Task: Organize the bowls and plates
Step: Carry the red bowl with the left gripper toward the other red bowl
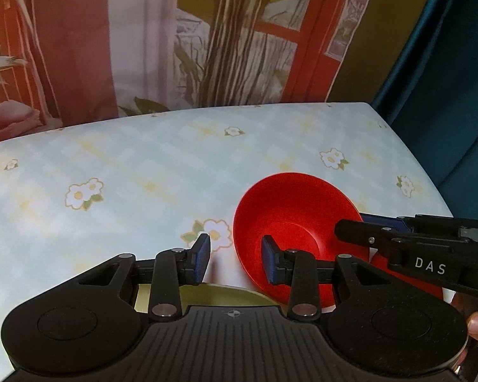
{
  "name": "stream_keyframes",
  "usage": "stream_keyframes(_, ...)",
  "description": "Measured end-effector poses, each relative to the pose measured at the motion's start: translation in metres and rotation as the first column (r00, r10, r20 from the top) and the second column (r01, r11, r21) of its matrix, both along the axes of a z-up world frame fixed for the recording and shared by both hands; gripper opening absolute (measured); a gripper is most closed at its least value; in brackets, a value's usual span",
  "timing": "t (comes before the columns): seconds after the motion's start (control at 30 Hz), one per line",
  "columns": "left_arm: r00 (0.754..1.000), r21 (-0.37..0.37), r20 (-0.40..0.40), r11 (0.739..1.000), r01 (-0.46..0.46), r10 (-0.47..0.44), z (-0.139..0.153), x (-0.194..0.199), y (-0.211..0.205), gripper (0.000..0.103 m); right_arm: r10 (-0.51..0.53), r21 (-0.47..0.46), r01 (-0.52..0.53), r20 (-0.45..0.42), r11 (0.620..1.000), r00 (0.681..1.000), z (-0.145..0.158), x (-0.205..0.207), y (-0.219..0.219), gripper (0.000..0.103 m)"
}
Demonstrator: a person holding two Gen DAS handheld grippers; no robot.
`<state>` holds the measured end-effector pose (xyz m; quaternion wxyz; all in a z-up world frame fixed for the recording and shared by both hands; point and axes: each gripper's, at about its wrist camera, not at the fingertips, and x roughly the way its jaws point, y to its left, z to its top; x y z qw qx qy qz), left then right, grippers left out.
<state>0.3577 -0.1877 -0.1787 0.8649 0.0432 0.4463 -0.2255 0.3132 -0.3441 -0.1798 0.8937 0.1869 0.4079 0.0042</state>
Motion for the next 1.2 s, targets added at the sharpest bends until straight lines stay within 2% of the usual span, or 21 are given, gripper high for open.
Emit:
stream_keyframes(0.07, 1.0, -0.006, -0.009, 1.0, -0.001, 0.001, -0.003, 0.001, 0.0, 0.036, 0.001, 0.0, -0.001, -0.007, 1.0, 1.0, -0.001, 0.0, 0.0, 0.022)
stream_keyframes(0.23, 1.0, -0.003, -0.012, 1.0, 0.006, -0.007, -0.007, 0.002, -0.002, 0.025, 0.016, -0.004, -0.016, -0.019, 1.0, 1.0, -0.002, 0.002, 0.003, 0.021)
stream_keyframes(0.37, 1.0, 0.019, 0.005, 1.0, 0.024, -0.024, -0.006, -0.002, -0.005, 0.014, 0.02, 0.0, -0.02, -0.028, 1.0, 0.999, -0.002, 0.003, 0.005, 0.011)
stream_keyframes(0.43, 1.0, 0.029, 0.017, 0.999, 0.025, -0.025, -0.007, -0.004, -0.006, 0.013, 0.019, -0.002, -0.019, -0.027, 1.0, 0.999, -0.002, 0.003, 0.005, 0.01)
stream_keyframes(0.7, 0.999, -0.011, 0.049, 1.0, 0.013, -0.013, 0.003, -0.006, -0.001, 0.012, -0.006, 0.003, 0.006, -0.018, 1.0, 1.0, 0.003, 0.006, 0.002, 0.009)
stream_keyframes(1.2, 0.991, -0.033, 0.134, 0.999, 0.024, -0.02, 0.05, -0.051, 0.012, 0.013, -0.012, -0.013, 0.013, 0.059, 1.0, 0.998, 0.058, -0.013, 0.011, 0.009)
